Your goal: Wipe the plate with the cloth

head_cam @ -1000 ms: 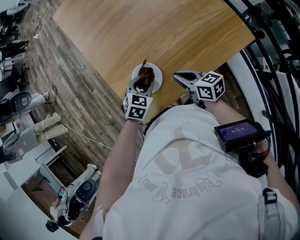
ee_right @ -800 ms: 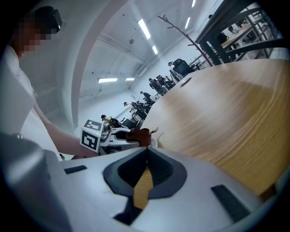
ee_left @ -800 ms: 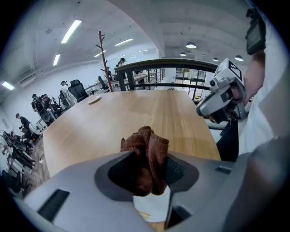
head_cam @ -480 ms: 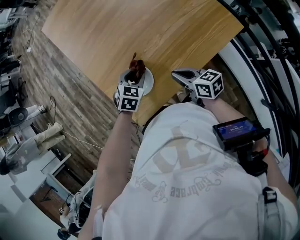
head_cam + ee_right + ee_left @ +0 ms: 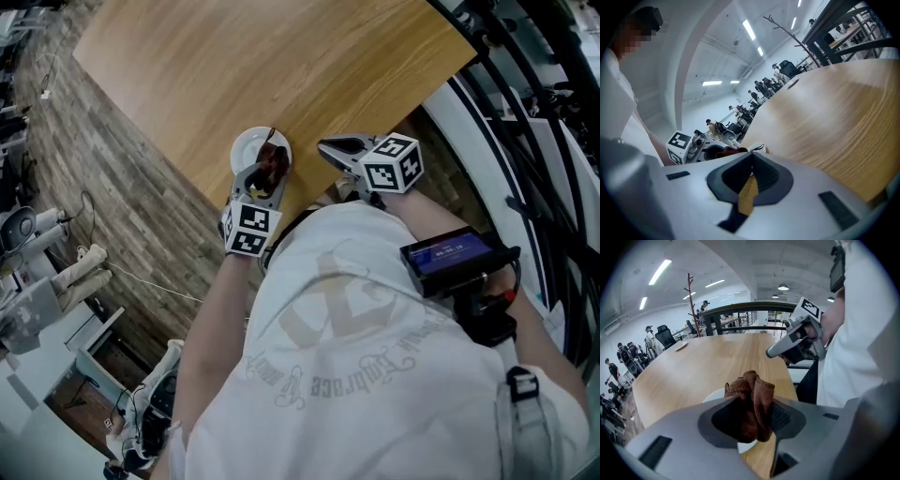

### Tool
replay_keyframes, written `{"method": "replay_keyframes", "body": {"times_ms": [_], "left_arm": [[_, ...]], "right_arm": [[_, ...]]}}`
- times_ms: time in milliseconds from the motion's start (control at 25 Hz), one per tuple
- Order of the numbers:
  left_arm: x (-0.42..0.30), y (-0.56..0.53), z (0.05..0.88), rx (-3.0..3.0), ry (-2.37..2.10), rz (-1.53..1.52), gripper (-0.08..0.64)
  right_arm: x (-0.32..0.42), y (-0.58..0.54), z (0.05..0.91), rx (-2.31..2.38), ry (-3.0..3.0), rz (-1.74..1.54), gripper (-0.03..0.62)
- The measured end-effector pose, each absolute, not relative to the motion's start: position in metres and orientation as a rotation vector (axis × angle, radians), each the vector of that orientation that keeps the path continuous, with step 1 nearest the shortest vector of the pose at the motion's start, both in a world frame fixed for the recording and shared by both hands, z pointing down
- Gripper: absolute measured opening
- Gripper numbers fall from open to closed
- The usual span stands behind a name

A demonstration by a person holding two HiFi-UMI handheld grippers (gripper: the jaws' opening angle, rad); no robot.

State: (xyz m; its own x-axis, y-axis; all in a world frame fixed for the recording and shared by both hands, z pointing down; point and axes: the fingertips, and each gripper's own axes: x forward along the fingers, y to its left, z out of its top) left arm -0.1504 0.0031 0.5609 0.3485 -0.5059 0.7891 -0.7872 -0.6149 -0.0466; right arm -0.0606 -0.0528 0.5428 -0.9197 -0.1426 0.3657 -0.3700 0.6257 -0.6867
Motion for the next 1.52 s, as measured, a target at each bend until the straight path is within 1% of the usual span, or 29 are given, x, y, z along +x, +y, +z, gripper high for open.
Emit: {"method": "replay_keyframes", "body": {"times_ms": [80,240,400,680,920,1200,1520], "left_arm": [[-0.149,0.005,0.549,2.305,-1.144,1.163,0.169],[-0.123,-0.004,0.541,2.345,-1.116,1.157,0.169],[-0.124,-0.023,0.541,2.351,-1.126,1.151,0.169],[-0.148,-0.053,0.547,2.294,-1.22,1.15,0.169],[-0.176,-0.066,0.535,2.213,-1.374,1.096,0.169],[-0.175,-0.038,0.54,2.139,-1.467,0.948,0.169],[-0.202,0.012,0.52,2.005,-1.674,0.737,0.169]], "right_arm": [[-0.07,-0.052,0.539,0.383,-2.586,1.18,0.014],[-0.06,-0.051,0.536,0.369,-2.581,1.192,0.014],[-0.058,-0.052,0.538,0.383,-2.577,1.199,0.014],[-0.054,-0.056,0.538,0.405,-2.577,1.195,0.014],[-0.055,-0.059,0.536,0.381,-2.579,1.167,0.012],[-0.046,-0.05,0.546,0.335,-2.577,1.134,0.013],[-0.07,-0.043,0.527,0.16,-2.628,1.005,0.014]]}}
